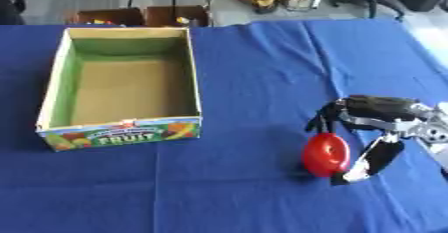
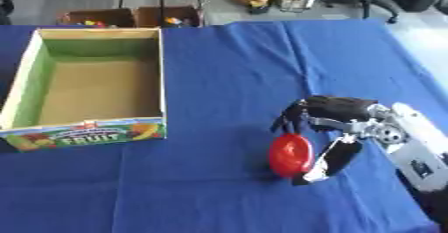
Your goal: Pick up objects on the table and place them in the box.
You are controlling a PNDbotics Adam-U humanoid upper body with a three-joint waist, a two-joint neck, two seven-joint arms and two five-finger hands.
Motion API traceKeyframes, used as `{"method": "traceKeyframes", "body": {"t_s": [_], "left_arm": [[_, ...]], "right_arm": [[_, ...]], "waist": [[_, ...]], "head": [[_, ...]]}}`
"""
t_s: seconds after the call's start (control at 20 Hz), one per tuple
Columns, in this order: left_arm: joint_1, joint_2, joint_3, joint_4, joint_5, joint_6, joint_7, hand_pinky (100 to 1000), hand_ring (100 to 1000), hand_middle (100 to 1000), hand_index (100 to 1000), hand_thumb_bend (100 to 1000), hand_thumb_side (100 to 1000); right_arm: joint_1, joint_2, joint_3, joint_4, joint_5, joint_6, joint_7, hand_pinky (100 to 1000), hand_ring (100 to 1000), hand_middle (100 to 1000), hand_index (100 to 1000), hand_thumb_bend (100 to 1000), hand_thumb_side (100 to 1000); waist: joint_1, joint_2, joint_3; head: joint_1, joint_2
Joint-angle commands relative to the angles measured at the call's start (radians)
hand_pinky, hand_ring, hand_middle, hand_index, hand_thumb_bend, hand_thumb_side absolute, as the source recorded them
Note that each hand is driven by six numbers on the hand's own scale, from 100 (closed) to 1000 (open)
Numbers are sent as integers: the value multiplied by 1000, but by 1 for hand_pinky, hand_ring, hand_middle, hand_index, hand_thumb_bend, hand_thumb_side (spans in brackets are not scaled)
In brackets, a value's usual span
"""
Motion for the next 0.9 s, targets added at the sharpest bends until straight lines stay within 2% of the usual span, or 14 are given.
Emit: {"method": "traceKeyframes", "body": {"t_s": [0.05, 0.55, 0.9], "left_arm": [[-14, 6, 0, -19, 1, -2, -5, 707, 690, 762, 911, 100, 935], [-16, 3, 1, -19, 0, 1, -9, 706, 688, 762, 911, 100, 936], [-16, 2, 2, -19, -1, 2, -11, 706, 688, 762, 911, 100, 937]], "right_arm": [[-9, -13, -9, 6, 8, 4, -3, 421, 654, 681, 836, 633, 417], [-12, -1, -2, 34, 35, 7, -11, 373, 613, 647, 784, 534, 371], [-12, 2, 0, 44, 20, 28, -51, 287, 547, 569, 740, 429, 360]], "waist": [[1, -13, 1], [0, -6, 5], [1, -4, 7]], "head": [[-4, -6], [-7, -7], [-8, -6]]}}
